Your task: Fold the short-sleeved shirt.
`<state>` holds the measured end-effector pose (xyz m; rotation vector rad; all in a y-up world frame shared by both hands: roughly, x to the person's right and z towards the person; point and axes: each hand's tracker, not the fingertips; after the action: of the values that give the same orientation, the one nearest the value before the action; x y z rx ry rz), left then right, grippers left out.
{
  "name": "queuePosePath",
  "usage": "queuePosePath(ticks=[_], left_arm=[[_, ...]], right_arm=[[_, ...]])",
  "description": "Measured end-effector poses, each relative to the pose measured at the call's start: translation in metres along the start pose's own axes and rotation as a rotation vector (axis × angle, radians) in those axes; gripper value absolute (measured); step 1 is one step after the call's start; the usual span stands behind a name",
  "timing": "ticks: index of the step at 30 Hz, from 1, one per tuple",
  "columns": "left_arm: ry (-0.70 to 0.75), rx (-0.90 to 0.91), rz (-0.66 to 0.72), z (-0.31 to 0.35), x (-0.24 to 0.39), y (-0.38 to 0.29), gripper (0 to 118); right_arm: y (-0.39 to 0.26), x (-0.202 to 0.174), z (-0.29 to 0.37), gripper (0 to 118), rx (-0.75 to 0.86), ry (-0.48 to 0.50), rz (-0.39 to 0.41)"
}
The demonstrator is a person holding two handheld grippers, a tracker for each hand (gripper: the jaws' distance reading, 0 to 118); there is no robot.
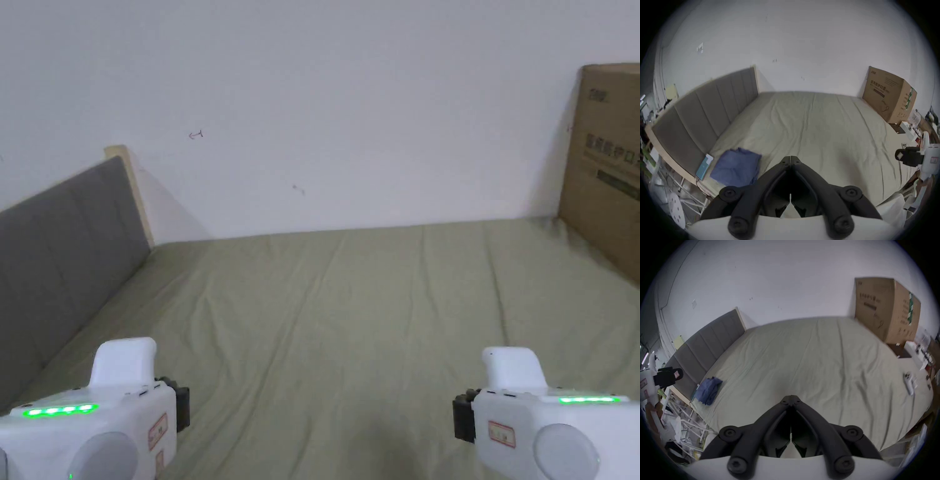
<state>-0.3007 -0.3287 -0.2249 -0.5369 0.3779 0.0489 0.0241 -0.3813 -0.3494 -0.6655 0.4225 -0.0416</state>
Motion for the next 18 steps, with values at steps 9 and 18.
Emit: queuePosePath(ticks=[9, 18], left_arm=[[0.033, 0.313, -0.077, 0.085, 0.062, 0.021, 0], [0.048, 0.409, -0.021, 0.112, 0.073, 0.02, 0]], right_arm=[[0.031, -0.025, 0.077, 0, 0.32, -0.143, 0.056], [0.029, -0.041, 0.119, 0, 0.472, -0.22, 0.09]])
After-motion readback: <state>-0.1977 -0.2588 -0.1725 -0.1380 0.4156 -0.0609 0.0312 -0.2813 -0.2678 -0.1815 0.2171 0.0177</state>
